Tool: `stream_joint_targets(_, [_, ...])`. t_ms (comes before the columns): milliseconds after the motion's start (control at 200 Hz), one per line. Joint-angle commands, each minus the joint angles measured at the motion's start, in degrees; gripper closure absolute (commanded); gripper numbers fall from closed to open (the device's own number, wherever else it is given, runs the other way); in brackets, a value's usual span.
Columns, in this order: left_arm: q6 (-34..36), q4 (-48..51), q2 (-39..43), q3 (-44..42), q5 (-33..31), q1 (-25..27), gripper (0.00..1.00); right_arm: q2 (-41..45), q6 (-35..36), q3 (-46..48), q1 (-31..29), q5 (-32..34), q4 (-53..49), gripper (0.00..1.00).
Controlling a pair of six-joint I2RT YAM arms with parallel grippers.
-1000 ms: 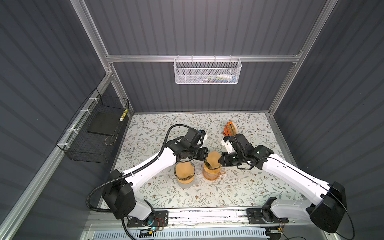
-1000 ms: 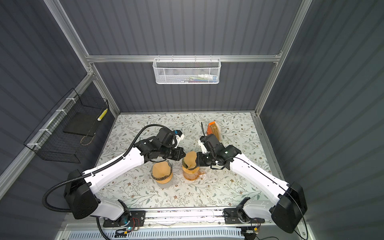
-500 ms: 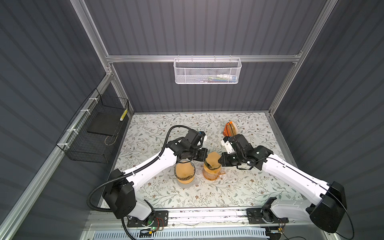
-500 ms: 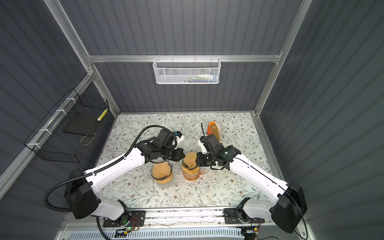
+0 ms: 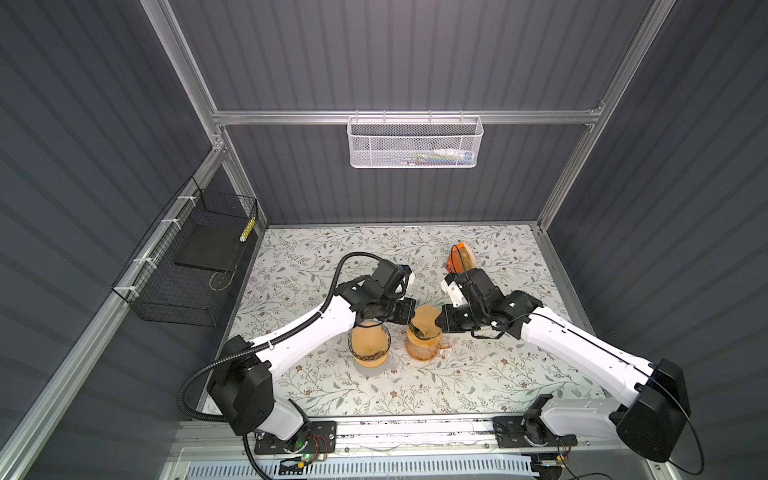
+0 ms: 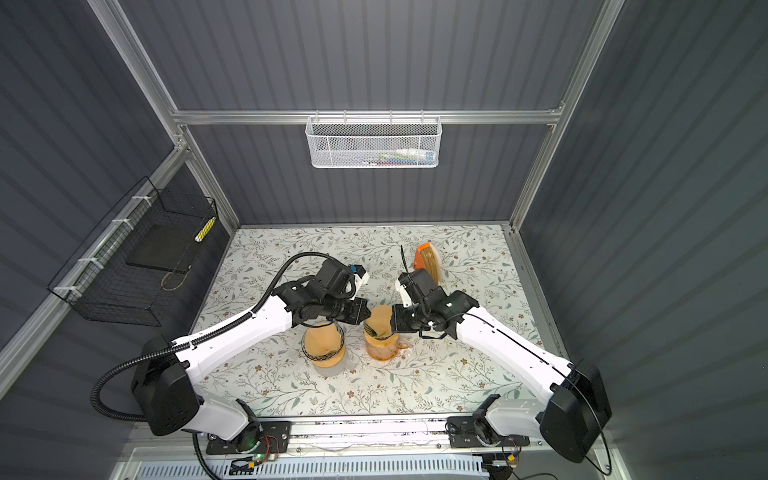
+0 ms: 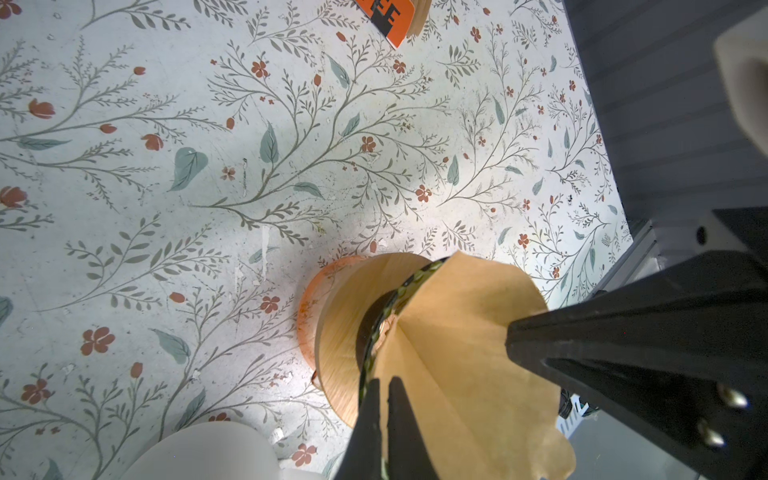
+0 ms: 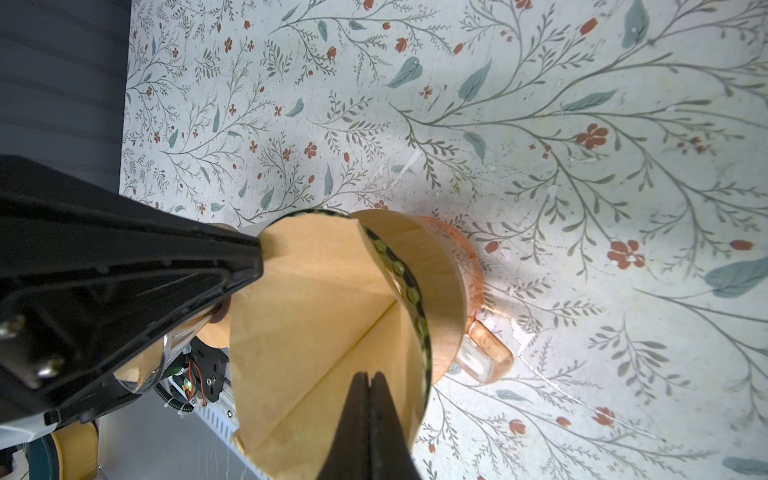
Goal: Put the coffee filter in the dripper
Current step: 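Pinch the filter rim with the left gripper while the right gripper holds the opposite rim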
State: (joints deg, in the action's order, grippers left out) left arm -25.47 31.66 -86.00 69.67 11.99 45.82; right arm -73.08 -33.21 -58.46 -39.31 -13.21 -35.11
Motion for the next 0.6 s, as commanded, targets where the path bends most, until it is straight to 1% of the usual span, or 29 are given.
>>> stream_joint_targets(0, [0.3, 0.2, -0.4, -0.2, 0.0, 0.1, 0.91, -0.7, -0.1, 0.5, 0.3, 0.8, 0.3, 0.99])
stream_joint_targets(295, [0.3, 1.1, -0.2, 1.1, 0.4, 0.1, 0.92, -0.9, 0.4, -0.1, 0.3, 1.3, -0.4, 1.00])
stream_joint_targets(465, [0.9, 1.4, 0.1, 2.7, 4.9, 0.1, 0.91, -0.4, 0.5, -0.8, 0.2, 1.2, -0.6, 0.99])
stream_joint_targets(595, [1.0, 1.7, 0.5, 3.4, 6.5, 0.3, 0.90, -0.9, 0.7, -1.3, 0.2, 0.9, -0.7, 1.00])
